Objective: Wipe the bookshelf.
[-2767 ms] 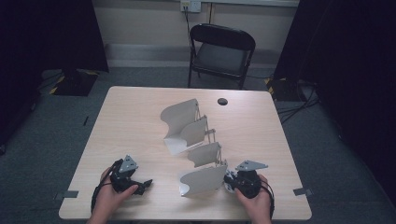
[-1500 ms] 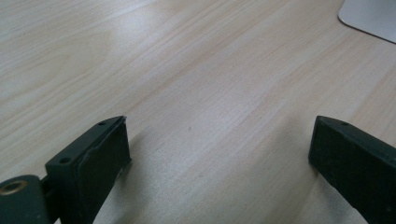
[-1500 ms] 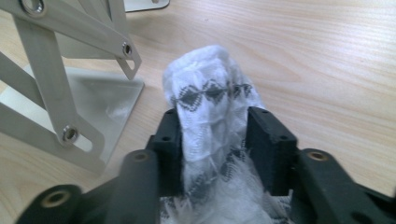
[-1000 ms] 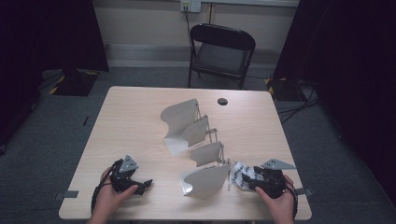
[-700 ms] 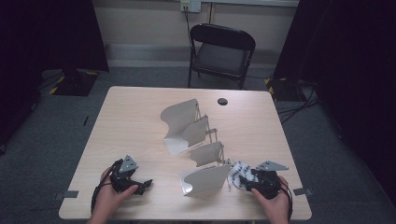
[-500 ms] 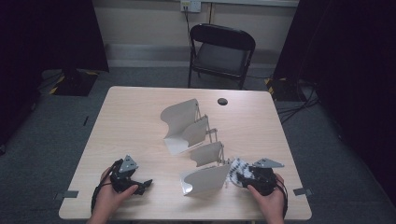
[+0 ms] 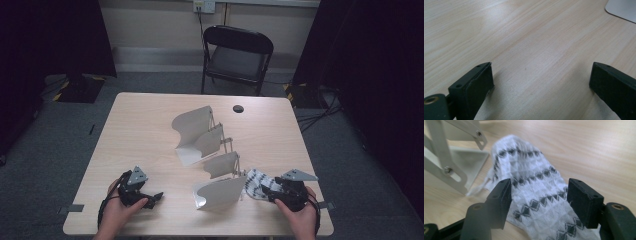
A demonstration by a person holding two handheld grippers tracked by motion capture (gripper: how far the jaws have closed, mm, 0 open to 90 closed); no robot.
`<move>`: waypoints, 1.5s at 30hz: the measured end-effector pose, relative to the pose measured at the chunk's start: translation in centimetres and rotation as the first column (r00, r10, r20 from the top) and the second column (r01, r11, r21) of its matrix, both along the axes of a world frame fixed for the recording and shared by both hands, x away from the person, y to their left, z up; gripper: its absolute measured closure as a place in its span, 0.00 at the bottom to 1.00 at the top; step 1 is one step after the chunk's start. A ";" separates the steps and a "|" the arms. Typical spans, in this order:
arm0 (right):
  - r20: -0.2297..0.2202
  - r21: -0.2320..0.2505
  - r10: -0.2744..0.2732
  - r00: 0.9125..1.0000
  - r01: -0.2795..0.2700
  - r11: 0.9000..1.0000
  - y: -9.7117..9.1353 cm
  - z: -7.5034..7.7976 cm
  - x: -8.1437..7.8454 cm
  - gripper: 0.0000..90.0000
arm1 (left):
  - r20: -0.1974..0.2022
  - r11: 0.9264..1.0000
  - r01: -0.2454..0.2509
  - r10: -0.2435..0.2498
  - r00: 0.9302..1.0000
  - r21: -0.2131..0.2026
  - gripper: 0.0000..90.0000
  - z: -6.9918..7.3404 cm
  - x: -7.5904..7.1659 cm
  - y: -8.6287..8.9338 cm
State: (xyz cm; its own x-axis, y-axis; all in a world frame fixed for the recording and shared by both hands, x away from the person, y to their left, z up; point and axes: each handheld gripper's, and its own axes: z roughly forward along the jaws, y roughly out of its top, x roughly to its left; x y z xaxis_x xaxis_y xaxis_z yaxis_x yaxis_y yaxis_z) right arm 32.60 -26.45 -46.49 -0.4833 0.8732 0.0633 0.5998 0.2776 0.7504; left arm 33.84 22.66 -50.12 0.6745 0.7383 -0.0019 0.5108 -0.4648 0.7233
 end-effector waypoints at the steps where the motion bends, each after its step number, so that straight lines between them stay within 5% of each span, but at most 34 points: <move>1: -0.008 0.006 -0.006 1.000 0.006 1.000 0.0 -0.4 0.1 0.41 | 0.000 1.000 0.000 0.000 1.000 0.000 0.06 0.0 0.0 0.0; 8: -0.028 -0.009 -0.004 1.000 0.004 1.000 0.9 -2.4 0.8 0.47 | 0.000 1.000 0.003 -0.003 1.000 0.004 0.06 0.0 0.0 0.0; 16: -0.039 -0.028 0.005 0.999 -0.006 1.000 0.9 -2.2 0.4 0.74 | -0.001 1.000 0.003 -0.003 1.000 0.004 0.05 0.0 0.0 0.0; 22: -0.053 -0.019 0.012 0.999 -0.013 1.000 0.9 -2.1 0.1 0.84 | -0.002 1.000 0.003 -0.003 1.000 0.000 0.06 0.0 0.0 0.1; 35: -0.091 -0.014 0.010 0.996 -0.011 1.000 0.3 -1.2 -0.6 0.87 | -0.001 1.000 0.002 -0.002 1.000 0.002 0.06 0.0 0.0 0.1; 45: -0.057 0.013 0.010 0.998 -0.009 1.000 -0.4 0.5 -1.0 0.87 | 0.000 1.000 0.001 -0.001 1.000 0.003 0.06 0.0 0.0 0.1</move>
State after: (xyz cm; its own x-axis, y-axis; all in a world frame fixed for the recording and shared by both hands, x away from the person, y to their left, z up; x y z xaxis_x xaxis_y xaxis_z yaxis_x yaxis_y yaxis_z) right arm 31.61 -26.87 -46.01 -0.4868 0.8675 0.1021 0.6388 0.2738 0.7190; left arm 33.87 22.72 -50.10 0.6752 0.7376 0.0002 0.5102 -0.4672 0.7221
